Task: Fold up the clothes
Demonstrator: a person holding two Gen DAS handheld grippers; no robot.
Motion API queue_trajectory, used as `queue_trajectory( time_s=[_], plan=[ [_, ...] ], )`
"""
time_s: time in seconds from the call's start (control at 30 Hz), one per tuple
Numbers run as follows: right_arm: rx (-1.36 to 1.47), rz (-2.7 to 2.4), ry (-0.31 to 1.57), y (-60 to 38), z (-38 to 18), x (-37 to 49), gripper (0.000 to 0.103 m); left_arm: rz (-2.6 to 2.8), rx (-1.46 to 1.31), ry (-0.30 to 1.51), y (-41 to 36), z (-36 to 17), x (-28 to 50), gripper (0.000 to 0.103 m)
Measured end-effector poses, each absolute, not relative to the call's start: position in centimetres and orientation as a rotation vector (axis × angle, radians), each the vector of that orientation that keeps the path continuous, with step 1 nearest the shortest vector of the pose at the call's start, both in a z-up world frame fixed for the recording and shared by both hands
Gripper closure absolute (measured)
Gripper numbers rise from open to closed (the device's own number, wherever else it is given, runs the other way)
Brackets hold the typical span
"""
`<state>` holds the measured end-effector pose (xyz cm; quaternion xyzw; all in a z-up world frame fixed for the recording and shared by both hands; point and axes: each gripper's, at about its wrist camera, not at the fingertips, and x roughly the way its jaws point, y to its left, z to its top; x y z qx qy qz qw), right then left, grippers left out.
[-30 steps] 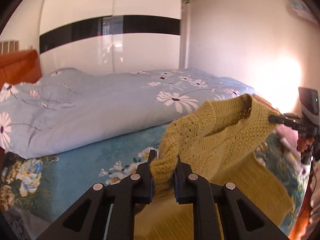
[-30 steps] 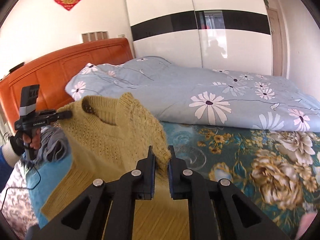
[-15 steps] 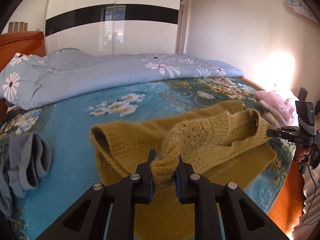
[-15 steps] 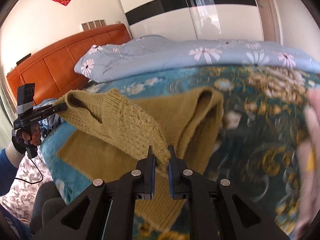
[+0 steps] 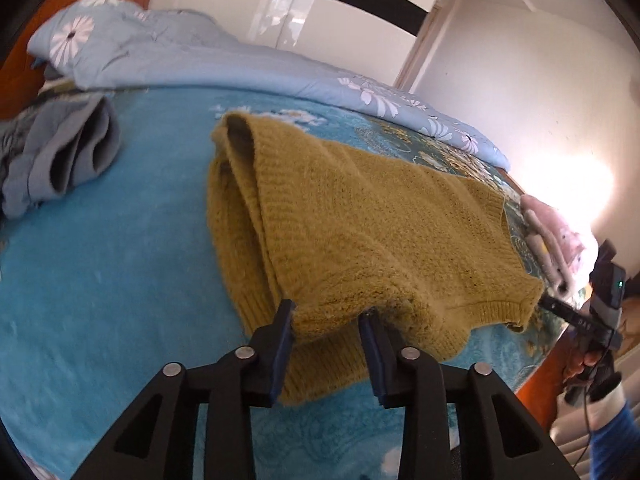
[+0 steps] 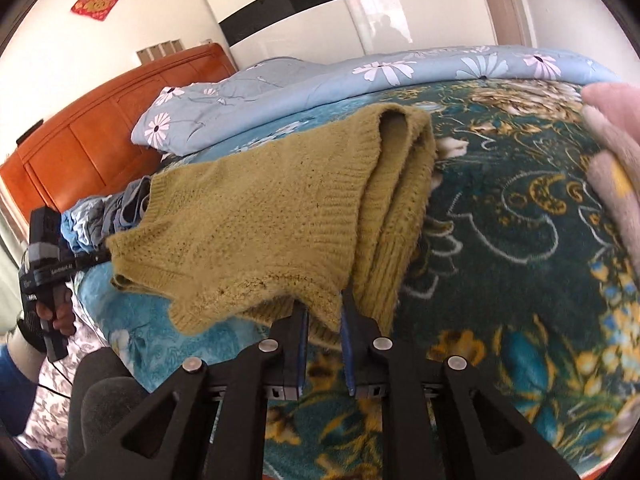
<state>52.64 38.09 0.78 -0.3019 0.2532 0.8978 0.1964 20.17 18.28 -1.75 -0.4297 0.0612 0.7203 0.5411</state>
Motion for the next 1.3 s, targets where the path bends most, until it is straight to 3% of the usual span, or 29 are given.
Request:
queue_trajectory(
  time_s=[0.1, 0.2, 0.27, 0.33, 0.43, 0.63, 0.7, 0.77, 0.8, 0.83, 0.97, 1.07, 1.23, 1.3],
  plan=[
    [-0.833, 2.484, 0.758, 37.6, 0.6, 53.3, 0.086, 1.716, -1.097, 0.045, 17.3, -2.5, 19.7, 0.064],
    [-0.794, 2.481, 0.862, 37.2, 0.6, 54.3, 0.085, 1.663, -1.166, -0.09, 16.1, -3.0, 19.6, 0.056],
    [-0.754, 2.48, 0.961, 37.3, 0.6, 54.6, 0.074, 1.598, -1.197, -0.168, 15.8, -3.1, 19.8, 0.047],
    [-0.707, 2.465, 1.074, 37.7, 0.4, 54.5, 0.052, 1.532, -1.233, -0.229, 16.2, -3.3, 20.0, 0.035],
    [-0.621, 2.473, 1.272, 38.5, 0.0, 53.6, 0.051, 1.455, -1.274, -0.279, 17.2, -3.7, 20.3, 0.033],
    [-0.614, 2.374, 1.396, 40.0, -1.1, 51.4, 0.051, 1.456, -1.315, -0.34, 19.2, -3.9, 19.6, 0.033],
    [-0.614, 2.346, 1.445, 40.5, -1.4, 50.8, 0.054, 1.438, -1.337, -0.374, 19.6, -4.0, 19.0, 0.035],
    [-0.609, 2.31, 1.471, 40.8, -1.5, 50.5, 0.074, 1.447, -1.349, -0.405, 19.8, -4.1, 18.4, 0.042],
    [-0.61, 2.276, 1.488, 41.1, -1.7, 50.4, 0.086, 1.474, -1.359, -0.41, 19.7, -4.2, 18.1, 0.067],
    [-0.611, 2.246, 1.509, 41.3, -1.8, 50.2, 0.091, 1.503, -1.372, -0.413, 19.6, -4.2, 17.7, 0.091],
    [-0.634, 2.181, 1.564, 42.5, -0.9, 49.0, 0.092, 1.566, -1.479, -0.35, 20.9, -3.9, 16.4, 0.092],
    [-0.649, 2.222, 1.526, 44.4, 2.6, 46.6, 0.092, 1.571, -1.458, -0.324, 24.5, -0.2, 14.9, 0.092],
    [-0.472, 2.474, 1.161, 45.4, 13.1, 44.5, 0.092, 1.636, -1.033, -0.293, 27.3, 12.3, 15.2, 0.092],
    [-0.389, 2.562, 1.003, 44.8, 16.3, 44.4, 0.092, 1.652, -1.008, -0.256, 26.8, 12.3, 15.7, 0.092]
  ],
)
